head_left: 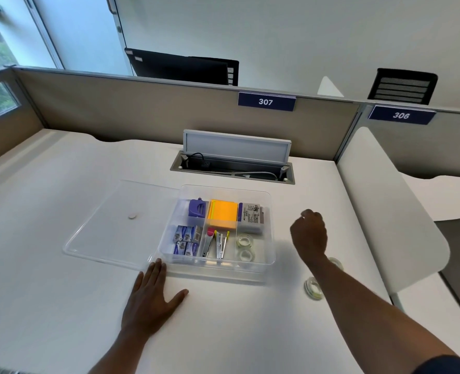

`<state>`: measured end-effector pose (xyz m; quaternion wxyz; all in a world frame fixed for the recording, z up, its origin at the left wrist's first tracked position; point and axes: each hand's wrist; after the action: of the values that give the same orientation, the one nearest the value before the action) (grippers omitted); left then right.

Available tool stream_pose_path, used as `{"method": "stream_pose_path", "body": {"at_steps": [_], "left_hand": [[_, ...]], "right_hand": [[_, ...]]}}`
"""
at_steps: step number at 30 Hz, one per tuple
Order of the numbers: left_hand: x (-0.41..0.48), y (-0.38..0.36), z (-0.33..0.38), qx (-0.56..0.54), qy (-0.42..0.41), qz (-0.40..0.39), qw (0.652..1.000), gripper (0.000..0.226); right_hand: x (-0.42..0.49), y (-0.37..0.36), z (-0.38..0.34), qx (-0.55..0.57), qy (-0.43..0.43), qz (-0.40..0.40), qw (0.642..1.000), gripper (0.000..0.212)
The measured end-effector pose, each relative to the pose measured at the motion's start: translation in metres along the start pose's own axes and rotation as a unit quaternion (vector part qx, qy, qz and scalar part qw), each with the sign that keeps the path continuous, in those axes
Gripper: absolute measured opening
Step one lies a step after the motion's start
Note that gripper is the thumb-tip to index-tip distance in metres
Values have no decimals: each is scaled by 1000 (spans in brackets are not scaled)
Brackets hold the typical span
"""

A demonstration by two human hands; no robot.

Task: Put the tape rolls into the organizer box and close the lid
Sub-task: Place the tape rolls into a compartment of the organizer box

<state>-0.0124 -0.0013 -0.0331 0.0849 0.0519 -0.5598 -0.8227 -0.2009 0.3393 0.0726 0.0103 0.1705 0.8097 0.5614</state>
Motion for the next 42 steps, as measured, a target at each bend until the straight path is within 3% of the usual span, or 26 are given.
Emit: {"method": "stream_pose_path", "body": {"at_steps": [2,5,9,16,20,23,29,36,39,42], "left_hand": [[1,0,1,-5,0,1,1000,102],[-1,0,0,-8,-1,3,1000,102],[0,0,1,-8,-4,4,1000,103],[-2,2,1,-7,-3,3,1000,103],[0,1,2,-14,-3,2,1000,103],[-1,1,3,-15,-5,5,1000,103],[0,2,5,-9,-4,4,1000,102],[-1,4,3,-4,0,6,1000,102],[-1,2,3,-6,0,3,1000,101],[-1,2,1,-8,3,2,1000,102]], "right_hand": [[4,-2,23,-58,-36,-55,996,25],[-5,-12,55,-146,-120,-72,979,30],[-18,-16,78,-162,-200,-156,954,35],[-15,-5,53,-94,-112,-130,981,28],[-4,6,9,-39,50,-93,994,30],[-5,12,-24,18,99,-76,992,31],[-21,3,-52,29,235,-172,956,36],[-29,-9,-57,31,234,-201,951,37],[-25,-6,-53,21,207,-131,969,31],[-22,0,-43,-4,126,-38,991,31]]}}
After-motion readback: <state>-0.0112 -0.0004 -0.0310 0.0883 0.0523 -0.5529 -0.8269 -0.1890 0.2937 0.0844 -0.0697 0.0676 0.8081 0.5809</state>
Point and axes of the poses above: each hand's wrist, its own x-axis towards the middle knuckle, its own y-axis out of the back of the hand, z = x × y, and after that the axes turned 11 degrees about -x, right-handed
